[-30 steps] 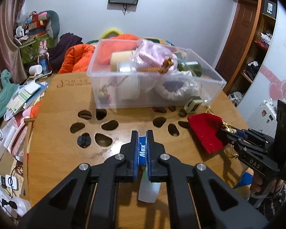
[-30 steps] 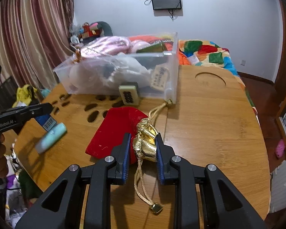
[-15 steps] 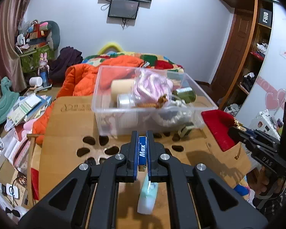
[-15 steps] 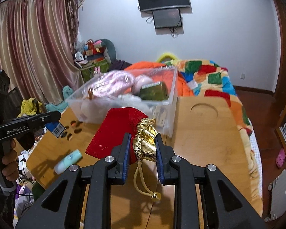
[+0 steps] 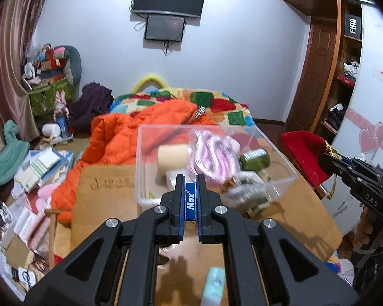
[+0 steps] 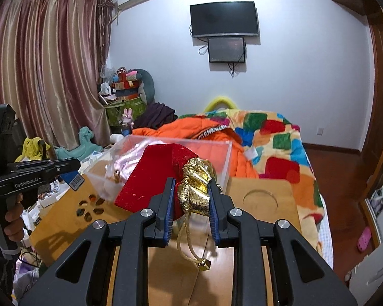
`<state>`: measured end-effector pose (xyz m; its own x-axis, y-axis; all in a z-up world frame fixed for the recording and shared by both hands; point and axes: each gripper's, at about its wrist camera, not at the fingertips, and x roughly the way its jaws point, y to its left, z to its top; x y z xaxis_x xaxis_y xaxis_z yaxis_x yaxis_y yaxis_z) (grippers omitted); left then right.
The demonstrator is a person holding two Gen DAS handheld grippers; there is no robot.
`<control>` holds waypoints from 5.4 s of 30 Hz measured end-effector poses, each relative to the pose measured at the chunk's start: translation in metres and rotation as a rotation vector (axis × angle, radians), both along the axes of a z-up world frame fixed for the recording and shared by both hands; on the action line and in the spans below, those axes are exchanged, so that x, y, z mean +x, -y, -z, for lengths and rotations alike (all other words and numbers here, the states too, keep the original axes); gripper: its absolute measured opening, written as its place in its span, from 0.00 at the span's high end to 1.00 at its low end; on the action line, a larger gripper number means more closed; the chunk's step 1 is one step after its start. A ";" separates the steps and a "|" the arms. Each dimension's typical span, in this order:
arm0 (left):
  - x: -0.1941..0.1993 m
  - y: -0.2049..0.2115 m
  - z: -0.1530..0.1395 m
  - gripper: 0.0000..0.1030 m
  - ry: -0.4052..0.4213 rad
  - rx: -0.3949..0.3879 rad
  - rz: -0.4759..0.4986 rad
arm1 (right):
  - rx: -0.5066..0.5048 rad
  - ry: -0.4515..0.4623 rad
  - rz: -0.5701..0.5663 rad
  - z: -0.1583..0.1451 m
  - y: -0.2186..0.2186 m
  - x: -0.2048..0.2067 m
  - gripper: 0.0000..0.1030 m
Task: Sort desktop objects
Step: 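Carry the Max box into the clear box with the left tool while the right drops the red pouch in, then open both tools and withdraw them from the clear box, then grasp the mint-green tube with the left tool while the right grasps the small beige block, then lower the mint tube into the clear box with the left tool while the right drops the block in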
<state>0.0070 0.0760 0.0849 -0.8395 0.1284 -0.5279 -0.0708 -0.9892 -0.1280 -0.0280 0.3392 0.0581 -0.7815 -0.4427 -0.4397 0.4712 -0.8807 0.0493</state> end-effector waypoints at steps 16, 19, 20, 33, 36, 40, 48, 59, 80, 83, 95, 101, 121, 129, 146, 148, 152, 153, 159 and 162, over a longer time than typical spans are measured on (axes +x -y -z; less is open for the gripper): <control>-0.065 0.009 0.021 0.94 0.060 0.005 -0.038 | 0.045 0.057 -0.060 0.024 0.039 -0.058 0.79; -0.070 0.005 0.027 0.94 0.074 -0.009 -0.036 | 0.062 0.074 -0.071 0.034 0.043 -0.064 0.79; -0.071 0.004 0.029 0.94 0.076 -0.014 -0.034 | 0.067 0.078 -0.075 0.037 0.044 -0.065 0.79; -0.069 0.001 0.033 0.76 0.083 -0.021 -0.026 | 0.163 0.043 -0.055 0.048 0.060 -0.061 0.56; -0.064 0.002 0.029 0.64 0.071 -0.019 -0.029 | 0.160 0.028 -0.062 0.044 0.060 -0.055 0.51; -0.054 0.002 0.023 0.54 0.053 -0.019 -0.027 | 0.166 -0.007 -0.040 0.037 0.059 -0.045 0.39; -0.030 0.001 0.008 0.36 0.008 -0.021 -0.021 | 0.107 -0.032 0.021 0.022 0.047 -0.025 0.25; 0.005 -0.007 0.002 0.18 -0.022 -0.034 -0.006 | 0.052 -0.016 0.069 0.018 0.029 0.009 0.19; 0.046 -0.021 0.076 0.13 0.151 -0.068 -0.003 | 0.047 0.107 0.114 0.063 0.018 0.023 0.19; 0.050 -0.029 0.088 0.13 0.178 -0.072 0.030 | 0.050 0.125 0.110 0.068 0.020 0.019 0.19; 0.058 -0.040 0.111 0.39 0.224 -0.048 0.090 | 0.050 0.195 0.075 0.086 0.046 0.000 0.21; 0.060 -0.040 0.111 0.50 0.213 -0.061 0.080 | 0.066 0.187 0.092 0.089 0.058 -0.012 0.25; 0.060 -0.034 0.111 0.76 0.178 -0.108 0.032 | 0.065 0.297 0.047 0.105 0.066 -0.036 0.78; 0.061 -0.020 0.097 0.76 0.166 -0.071 -0.008 | 0.054 0.259 0.000 0.096 0.065 -0.015 0.78; 0.055 -0.020 0.044 0.76 0.048 -0.039 -0.046 | -0.027 0.151 -0.067 0.055 0.047 0.033 0.78; 0.052 -0.021 0.035 0.76 0.028 -0.037 -0.040 | -0.037 0.135 -0.061 0.048 0.042 0.034 0.78; 0.045 -0.022 0.023 0.76 0.003 -0.038 -0.025 | -0.049 0.106 -0.037 0.036 0.030 0.033 0.78; 0.042 -0.022 0.020 0.76 -0.004 -0.039 -0.023 | -0.053 0.104 -0.031 0.035 0.028 0.032 0.78; 0.023 -0.018 0.007 0.76 -0.023 -0.029 -0.013 | -0.052 0.082 0.000 0.023 0.018 0.020 0.78; 0.013 -0.017 0.001 0.76 -0.028 -0.025 -0.015 | -0.048 0.069 0.011 0.017 0.015 0.012 0.78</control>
<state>0.0200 0.0925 0.0835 -0.8560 0.1027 -0.5067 -0.0591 -0.9931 -0.1014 -0.0159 0.3243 0.0413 -0.7551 -0.4560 -0.4711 0.4553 -0.8817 0.1237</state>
